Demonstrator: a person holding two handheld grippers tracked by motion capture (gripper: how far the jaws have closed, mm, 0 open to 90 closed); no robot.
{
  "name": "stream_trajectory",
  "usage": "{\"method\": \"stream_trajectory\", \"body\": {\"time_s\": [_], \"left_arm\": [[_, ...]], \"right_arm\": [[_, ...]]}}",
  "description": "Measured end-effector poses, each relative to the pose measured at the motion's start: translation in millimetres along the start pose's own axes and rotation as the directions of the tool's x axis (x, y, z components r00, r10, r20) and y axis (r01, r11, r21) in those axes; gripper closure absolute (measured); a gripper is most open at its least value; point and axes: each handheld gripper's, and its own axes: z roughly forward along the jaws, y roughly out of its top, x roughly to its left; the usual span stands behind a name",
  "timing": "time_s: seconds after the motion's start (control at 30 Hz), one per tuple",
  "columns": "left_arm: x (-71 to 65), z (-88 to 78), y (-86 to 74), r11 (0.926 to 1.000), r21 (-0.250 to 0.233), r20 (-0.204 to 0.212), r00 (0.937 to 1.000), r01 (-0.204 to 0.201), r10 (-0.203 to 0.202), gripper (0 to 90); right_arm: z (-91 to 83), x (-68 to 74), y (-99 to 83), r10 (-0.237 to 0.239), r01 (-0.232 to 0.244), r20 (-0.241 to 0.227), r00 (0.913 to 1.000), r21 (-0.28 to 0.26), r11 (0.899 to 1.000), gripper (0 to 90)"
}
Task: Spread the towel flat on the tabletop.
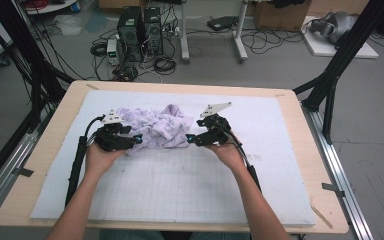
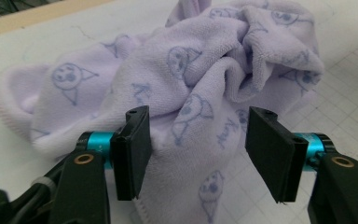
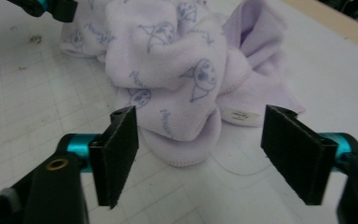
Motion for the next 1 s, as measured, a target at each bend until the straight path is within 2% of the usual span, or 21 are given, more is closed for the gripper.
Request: {"method": "stream_trajectory", "body": {"time_s": [0.03, 0.07, 0.1, 0.13, 0.2, 0.23, 0.3, 0.33, 0.37, 0.47, 0.57, 0.63, 0.7, 0.77, 0.8, 0.83, 0.87, 0.9, 0.93, 0.97, 1.0], "left_arm": [[0.1, 4.0, -0.7, 1.0000, 0.005, -0.007, 1.0000, 0.002, -0.002, 43.1], [0.7, 6.9, -1.3, 0.9999, 0.011, -0.006, 1.0000, 0.005, -0.005, 46.8], [1.4, 9.7, -2.1, 0.9997, 0.017, -0.011, 0.9998, 0.015, -0.015, 46.8], [2.6, 12.0, -2.9, 0.9993, 0.029, -0.021, 0.9995, 0.023, -0.022, 52.5], [5.5, 15.6, -4.4, 0.9983, 0.047, -0.027, 0.9990, 0.036, -0.035, 54.1], [6.4, 16.9, -5.0, 0.9980, 0.051, -0.029, 0.9990, 0.036, -0.035, 58.9], [8.1, 19.1, -6.6, 0.9972, 0.072, -0.031, 0.9993, 0.022, -0.020, 65.2], [8.1, 19.1, -6.6, 0.9972, 0.072, -0.031, 0.9993, 0.022, -0.020, 68.2], [8.8, 19.6, -7.0, 0.9964, 0.083, -0.028, 0.9995, 0.018, -0.016, 70.7], [9.2, 20.2, -8.1, 0.9949, 0.101, -0.020, 0.9998, 0.003, 0.000, 76.9], [7.7, 15.0, -7.0, 0.9951, 0.097, -0.013, 0.9997, -0.019, 0.020, 78.7], [2.6, 4.9, -4.3, 0.9952, 0.086, -0.003, 0.9989, -0.046, 0.047, 80.2], [-1.8, -5.1, -2.0, 0.9951, 0.073, 0.007, 0.9977, -0.068, 0.068, 80.6], [-3.6, -9.2, -1.2, 0.9953, 0.064, 0.013, 0.9973, -0.074, 0.073, 80.9], [-7.2, -17.1, -0.4, 0.9953, 0.047, 0.021, 0.9963, -0.085, 0.084, 80.9], [-10.5, -23.5, -0.4, 0.9954, 0.031, 0.025, 0.9956, -0.091, 0.090, 81.0], [-13.3, -29.7, -0.5, 0.9951, 0.020, 0.031, 0.9949, -0.097, 0.096, 81.0], [-16.4, -36.0, -1.1, 0.9945, 0.012, 0.042, 0.9937, -0.104, 0.104, 81.0], [-20.4, -41.9, -2.3, 0.9938, -0.001, 0.046, 0.9927, -0.111, 0.111, 81.1], [-27.8, -51.3, -4.8, 0.9913, -0.011, 0.059, 0.9895, -0.131, 0.132, 81.1], [-27.8, -51.3, -4.8, 0.9913, -0.011, 0.059, 0.9895, -0.131, 0.132, 81.1]], "right_arm": [[0.0, 0.0, 0.0, 0.000, 0.000, 0.000, 1.0000, 0.000, 1.000, 30.2], [11.4, -1.2, -1.5, 0.011, -0.011, -0.010, 0.9999, 0.008, 1.000, 33.1], [11.4, -1.2, -1.5, 0.011, -0.011, -0.010, 0.9999, 0.008, 1.000, 33.1], [21.1, -2.5, -3.0, 0.021, -0.021, -0.023, 0.9995, 0.014, 1.000, 36.3], [26.8, -3.3, -4.1, 0.016, -0.016, -0.028, 0.9995, 0.017, 1.000, 37.5], [37.4, -3.4, -6.4, 0.022, -0.020, -0.031, 0.9993, 0.055, 0.998, 42.2], [45.7, -2.9, -9.0, 0.022, -0.019, -0.041, 0.9989, 0.070, 0.997, 48.6], [45.7, -2.9, -9.0, 0.022, -0.019, -0.041, 0.9989, 0.070, 0.997, 48.6], [51.0, -1.7, -10.2, 0.015, -0.012, -0.041, 0.9991, 0.078, 0.997, 57.0], [52.1, 0.4, -10.1, -0.011, 0.014, -0.051, 0.9987, 0.067, 0.998, 74.4], [47.6, 1.9, -9.9, -0.024, 0.027, -0.057, 0.9981, 0.053, 0.998, 79.2], [33.9, 2.1, -8.6, -0.027, 0.030, -0.074, 0.9969, 0.034, 0.999, 80.7], [20.1, 3.3, -6.4, -0.036, 0.036, -0.072, 0.9968, 0.005, 0.999, 80.8], [5.6, 5.7, -3.8, -0.062, 0.061, -0.068, 0.9957, -0.021, 0.998, 81.1], [5.6, 5.7, -3.8, -0.062, 0.061, -0.068, 0.9957, -0.021, 0.998, 81.1], [-6.3, 8.2, -2.1, -0.081, 0.079, -0.059, 0.9950, -0.040, 0.996, 81.2], [-25.3, 13.0, -1.0, -0.106, 0.101, -0.072, 0.9918, -0.060, 0.993, 81.2], [-25.3, 13.0, -1.0, -0.106, 0.101, -0.072, 0.9918, -0.060, 0.993, 81.2], [-43.6, 20.2, -1.8, -0.140, 0.136, -0.061, 0.9882, -0.065, 0.988, 81.2], [-52.5, 23.8, -3.2, -0.148, 0.143, -0.065, 0.9869, -0.072, 0.987, 81.2], [-52.5, 23.8, -3.2, -0.148, 0.143, -0.065, 0.9869, -0.072, 0.987, 81.2]]}}
